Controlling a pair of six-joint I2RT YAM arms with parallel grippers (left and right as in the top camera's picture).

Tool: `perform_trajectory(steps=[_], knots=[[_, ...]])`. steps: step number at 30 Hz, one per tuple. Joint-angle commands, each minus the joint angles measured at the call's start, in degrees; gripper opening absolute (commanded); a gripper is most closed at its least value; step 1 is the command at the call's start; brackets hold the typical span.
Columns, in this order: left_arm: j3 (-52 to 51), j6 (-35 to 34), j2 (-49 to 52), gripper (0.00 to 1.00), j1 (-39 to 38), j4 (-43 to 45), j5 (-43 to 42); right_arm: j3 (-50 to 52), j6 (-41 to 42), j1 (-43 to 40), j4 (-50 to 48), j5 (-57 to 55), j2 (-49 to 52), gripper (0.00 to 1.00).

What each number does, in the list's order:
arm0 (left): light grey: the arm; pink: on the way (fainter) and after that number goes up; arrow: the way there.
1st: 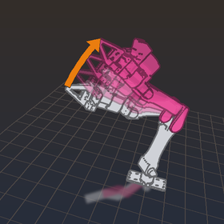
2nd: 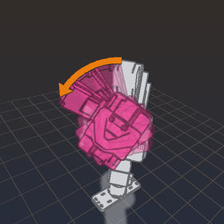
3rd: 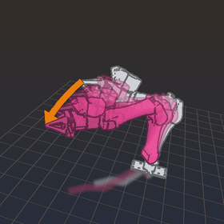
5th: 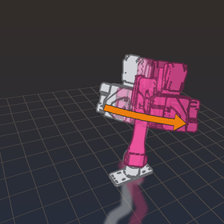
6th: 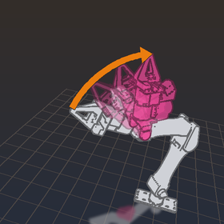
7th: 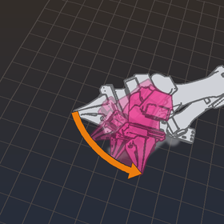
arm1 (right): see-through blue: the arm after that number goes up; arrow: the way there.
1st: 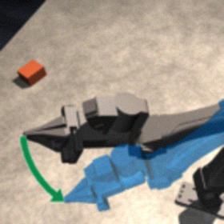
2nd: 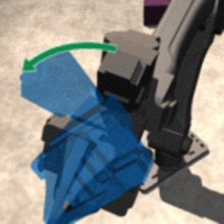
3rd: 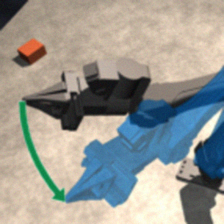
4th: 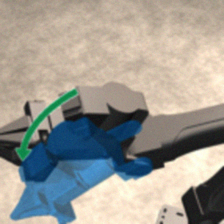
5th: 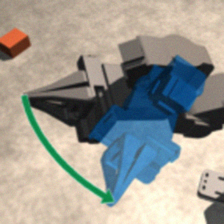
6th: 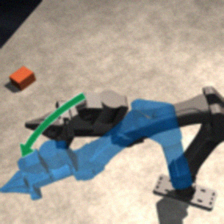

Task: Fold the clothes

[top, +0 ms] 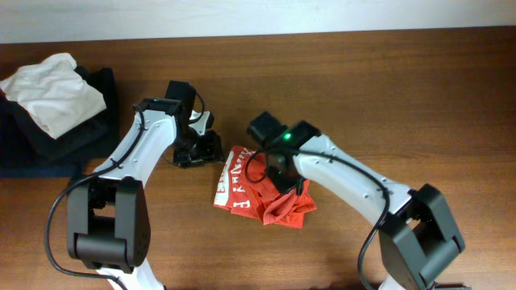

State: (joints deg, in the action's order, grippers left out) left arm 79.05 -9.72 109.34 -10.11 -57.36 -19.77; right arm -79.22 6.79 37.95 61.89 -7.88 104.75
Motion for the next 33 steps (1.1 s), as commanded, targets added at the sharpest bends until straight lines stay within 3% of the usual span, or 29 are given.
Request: perform_trajectory(steps=[1, 4, 6, 7, 8, 11, 13, 14, 17, 20, 26, 27, 29, 33], knots=[[-0.31, 0.35, 0.48, 0.56, 0.0, 0.09, -0.83, 0.33, 7.19, -9.64, 1.77, -0.13, 0.66, 0.04], [-0.33, 0.35, 0.48, 0.6, 0.0, 0.35, -0.31, -2.54, 7.19, -11.39, 8.81, 12.55, -2.49, 0.16], [-0.31, 0.33, 0.48, 0.6, 0.0, 0.33, 0.5, -2.56, 12.66, -9.68, 8.83, 20.39, -6.69, 0.73], [-0.31, 0.35, 0.48, 0.6, 0.0, 0.35, 0.48, -2.54, 16.02, -9.27, 8.81, 23.37, -7.58, 0.81], [-0.33, 0.33, 0.48, 0.6, 0.0, 0.33, 0.5, -2.54, 17.84, -9.07, 8.83, 25.62, -7.76, 0.81], [-0.31, 0.35, 0.48, 0.6, 0.0, 0.33, 0.48, -1.6, 22.53, -8.15, 8.15, 30.86, -7.74, 0.75], [-0.31, 0.33, 0.48, 0.6, 0.0, 0.33, 0.48, -0.68, 25.09, -6.38, 7.48, 30.38, -7.74, 0.55], [-0.33, 0.35, 0.48, 0.6, 0.0, 0.31, 0.48, -0.13, 26.91, -5.62, 7.28, 29.24, -7.74, 0.39], [-0.33, 0.33, 0.48, 0.6, 0.0, 0.28, 0.48, 3.91, 30.45, -4.15, 4.0, 28.41, -7.74, 0.39], [-0.33, 0.33, 0.48, 0.6, 0.0, 0.31, 0.48, 9.97, 31.65, -4.09, -3.85, 28.52, -7.74, 0.49], [-0.31, 0.35, 0.48, 0.61, 0.0, 0.33, 0.48, 11.19, 31.67, -3.78, -9.9, 27.28, -7.52, 0.47], [-0.33, 0.35, 0.48, 0.61, 0.0, 0.33, 0.48, 11.19, 31.69, -3.78, -9.9, 26.91, -7.26, 0.36], [-0.33, 0.35, 0.48, 0.6, 0.0, 0.33, 0.5, 11.19, 31.67, -3.8, -9.9, 26.88, -6.62, 0.04], [-0.31, 0.35, 0.48, 0.61, 0.0, 0.15, 0.5, 10.05, 29.31, -9.33, -10.67, 26.88, -6.95, 0.04]])
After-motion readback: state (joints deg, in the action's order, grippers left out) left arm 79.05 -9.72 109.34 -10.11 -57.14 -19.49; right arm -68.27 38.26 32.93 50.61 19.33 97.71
